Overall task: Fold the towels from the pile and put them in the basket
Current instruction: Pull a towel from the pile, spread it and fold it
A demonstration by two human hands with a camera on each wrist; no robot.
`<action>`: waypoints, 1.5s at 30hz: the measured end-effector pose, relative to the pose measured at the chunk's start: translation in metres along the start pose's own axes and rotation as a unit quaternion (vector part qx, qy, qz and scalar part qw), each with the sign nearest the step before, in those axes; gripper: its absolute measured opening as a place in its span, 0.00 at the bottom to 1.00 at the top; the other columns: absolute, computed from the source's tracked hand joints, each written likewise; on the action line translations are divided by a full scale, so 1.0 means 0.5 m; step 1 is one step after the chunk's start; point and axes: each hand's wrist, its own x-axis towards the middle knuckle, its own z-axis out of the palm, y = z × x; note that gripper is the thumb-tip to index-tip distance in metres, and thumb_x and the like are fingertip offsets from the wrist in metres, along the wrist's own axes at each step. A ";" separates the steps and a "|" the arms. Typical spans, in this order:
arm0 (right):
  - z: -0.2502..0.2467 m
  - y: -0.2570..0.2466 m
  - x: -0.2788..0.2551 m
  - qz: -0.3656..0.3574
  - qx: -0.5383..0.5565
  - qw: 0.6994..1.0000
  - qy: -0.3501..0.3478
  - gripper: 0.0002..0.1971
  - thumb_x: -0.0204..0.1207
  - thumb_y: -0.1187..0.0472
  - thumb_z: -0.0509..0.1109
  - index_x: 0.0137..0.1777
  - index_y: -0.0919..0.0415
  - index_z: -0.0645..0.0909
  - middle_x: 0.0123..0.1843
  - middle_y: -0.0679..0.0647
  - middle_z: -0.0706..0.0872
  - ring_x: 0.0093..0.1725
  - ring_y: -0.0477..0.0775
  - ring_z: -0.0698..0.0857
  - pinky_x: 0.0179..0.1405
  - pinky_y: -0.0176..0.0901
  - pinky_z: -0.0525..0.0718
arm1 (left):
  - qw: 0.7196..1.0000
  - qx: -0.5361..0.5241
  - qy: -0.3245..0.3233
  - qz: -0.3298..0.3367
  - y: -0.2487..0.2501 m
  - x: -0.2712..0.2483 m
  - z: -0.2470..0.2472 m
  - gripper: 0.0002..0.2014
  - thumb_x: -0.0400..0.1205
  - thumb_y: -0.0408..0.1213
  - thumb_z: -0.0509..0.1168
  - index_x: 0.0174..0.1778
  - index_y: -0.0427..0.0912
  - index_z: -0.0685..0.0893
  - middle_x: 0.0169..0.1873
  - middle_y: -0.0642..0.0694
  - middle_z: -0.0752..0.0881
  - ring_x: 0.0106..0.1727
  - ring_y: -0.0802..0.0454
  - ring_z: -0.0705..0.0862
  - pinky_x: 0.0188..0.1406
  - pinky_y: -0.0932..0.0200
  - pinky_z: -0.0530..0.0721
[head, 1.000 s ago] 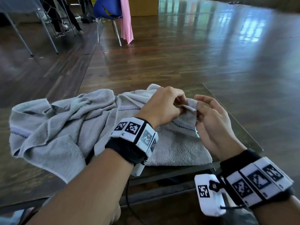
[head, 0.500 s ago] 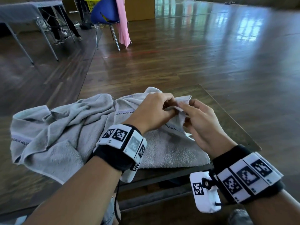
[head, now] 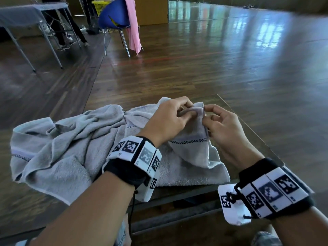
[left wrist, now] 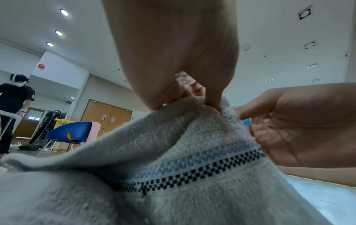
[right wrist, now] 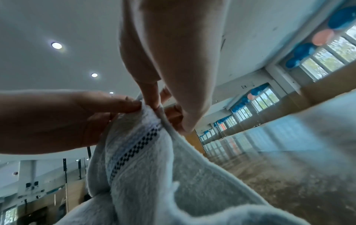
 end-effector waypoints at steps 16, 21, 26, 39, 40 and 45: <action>-0.010 0.016 -0.009 -0.016 0.001 1.000 -0.017 0.12 0.78 0.66 0.71 0.48 0.47 0.91 0.29 0.45 0.84 0.32 0.48 0.80 0.42 0.52 0.78 | 0.997 -0.007 0.079 -0.014 0.001 0.008 0.023 0.06 0.79 0.46 0.75 0.39 0.50 0.87 0.34 0.48 0.88 0.29 0.58 0.82 0.28 0.68 0.80; -0.009 0.010 -0.005 -0.011 -0.011 1.000 -0.005 0.08 0.72 0.57 0.71 0.46 0.50 0.93 0.34 0.47 0.89 0.34 0.45 0.83 0.38 0.45 0.79 | 0.997 -0.025 0.056 -0.035 -0.008 0.008 0.021 0.06 0.79 0.45 0.75 0.39 0.49 0.87 0.30 0.42 0.89 0.23 0.58 0.80 0.22 0.66 0.74; -0.010 0.011 -0.006 -0.017 -0.009 1.000 -0.006 0.08 0.75 0.61 0.73 0.44 0.52 0.93 0.37 0.49 0.91 0.38 0.48 0.85 0.43 0.50 0.81 | 0.993 -0.096 0.035 -0.060 -0.014 0.010 0.020 0.06 0.77 0.40 0.76 0.41 0.42 0.88 0.38 0.37 0.91 0.39 0.41 0.90 0.46 0.45 0.88; -0.002 0.005 -0.006 -0.011 -0.009 0.999 0.029 0.07 0.75 0.54 0.76 0.46 0.56 0.92 0.41 0.56 0.93 0.40 0.52 0.87 0.51 0.67 0.89 | 0.995 -0.064 0.066 -0.041 -0.017 0.014 0.026 0.04 0.75 0.35 0.78 0.37 0.40 0.90 0.38 0.44 0.91 0.39 0.47 0.89 0.38 0.60 0.86; -0.001 0.006 -0.007 -0.013 -0.007 1.000 0.027 0.07 0.77 0.54 0.77 0.47 0.57 0.92 0.43 0.58 0.93 0.41 0.52 0.87 0.51 0.66 0.89 | 0.995 -0.062 0.068 -0.040 -0.017 0.014 0.027 0.04 0.75 0.35 0.77 0.36 0.40 0.90 0.38 0.44 0.91 0.39 0.48 0.89 0.39 0.60 0.86; 0.000 0.006 -0.014 0.011 0.015 1.000 0.003 0.05 0.79 0.62 0.77 0.51 0.61 0.92 0.49 0.65 0.93 0.46 0.57 0.88 0.58 0.66 0.86 | 0.994 -0.082 0.059 -0.048 -0.014 0.012 0.030 0.04 0.75 0.34 0.78 0.36 0.39 0.90 0.40 0.44 0.92 0.41 0.46 0.90 0.44 0.49 0.90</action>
